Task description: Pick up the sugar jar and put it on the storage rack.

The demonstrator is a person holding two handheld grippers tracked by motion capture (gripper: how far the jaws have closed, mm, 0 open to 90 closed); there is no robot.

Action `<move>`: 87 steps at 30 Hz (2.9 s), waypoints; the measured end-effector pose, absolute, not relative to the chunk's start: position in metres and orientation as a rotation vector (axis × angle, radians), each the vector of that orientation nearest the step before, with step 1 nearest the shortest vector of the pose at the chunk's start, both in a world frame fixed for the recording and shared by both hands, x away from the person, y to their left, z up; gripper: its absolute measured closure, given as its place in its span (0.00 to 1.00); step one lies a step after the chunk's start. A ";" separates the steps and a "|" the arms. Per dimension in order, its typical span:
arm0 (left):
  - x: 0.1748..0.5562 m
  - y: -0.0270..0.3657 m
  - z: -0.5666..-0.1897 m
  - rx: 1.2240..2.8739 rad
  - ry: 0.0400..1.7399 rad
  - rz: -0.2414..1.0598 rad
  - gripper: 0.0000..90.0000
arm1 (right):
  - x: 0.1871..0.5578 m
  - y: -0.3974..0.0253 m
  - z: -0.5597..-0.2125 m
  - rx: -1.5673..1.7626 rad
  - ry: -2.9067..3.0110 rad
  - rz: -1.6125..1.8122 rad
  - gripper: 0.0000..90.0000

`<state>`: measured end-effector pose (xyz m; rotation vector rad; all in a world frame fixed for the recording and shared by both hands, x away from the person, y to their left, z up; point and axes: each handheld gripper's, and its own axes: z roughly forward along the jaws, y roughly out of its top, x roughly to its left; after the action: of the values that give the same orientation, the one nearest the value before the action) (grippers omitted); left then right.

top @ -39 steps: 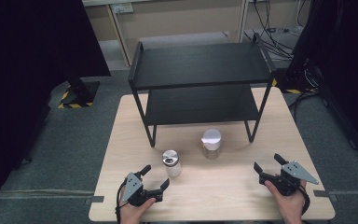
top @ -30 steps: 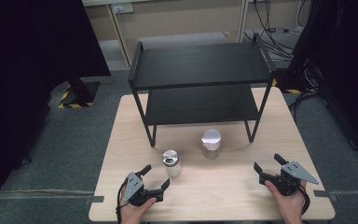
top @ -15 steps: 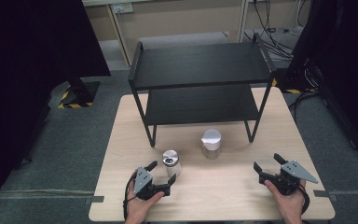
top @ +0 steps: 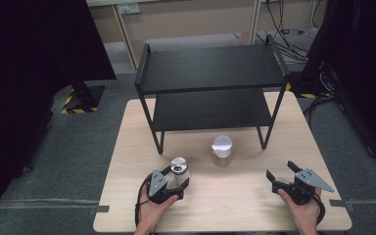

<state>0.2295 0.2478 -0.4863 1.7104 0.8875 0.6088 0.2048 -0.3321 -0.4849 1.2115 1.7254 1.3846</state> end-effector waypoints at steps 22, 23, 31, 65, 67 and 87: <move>0.232 0.243 -0.484 1.709 0.931 0.619 0.33 | 0.205 -0.333 -0.485 1.212 1.728 1.387 0.10; 0.232 0.244 -0.484 1.707 0.929 0.617 0.33 | 0.205 -0.333 -0.485 1.212 1.728 1.388 0.10; 0.229 0.251 -0.492 1.640 0.890 0.605 0.33 | 0.206 -0.333 -0.485 1.211 1.729 1.391 0.10; 0.192 0.248 -0.455 1.437 0.793 0.804 0.39 | 0.206 -0.333 -0.485 1.215 1.728 1.390 0.10; 0.191 0.248 -0.454 1.430 0.786 0.819 0.39 | 0.206 -0.333 -0.485 1.214 1.729 1.389 0.10; 0.195 0.252 -0.407 1.340 0.729 0.902 0.39 | 0.205 -0.333 -0.485 1.212 1.725 1.389 0.10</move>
<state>0.1946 0.2519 -0.4071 1.3403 0.7294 0.9022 0.2050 -0.3330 -0.4851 1.2115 1.7252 1.3893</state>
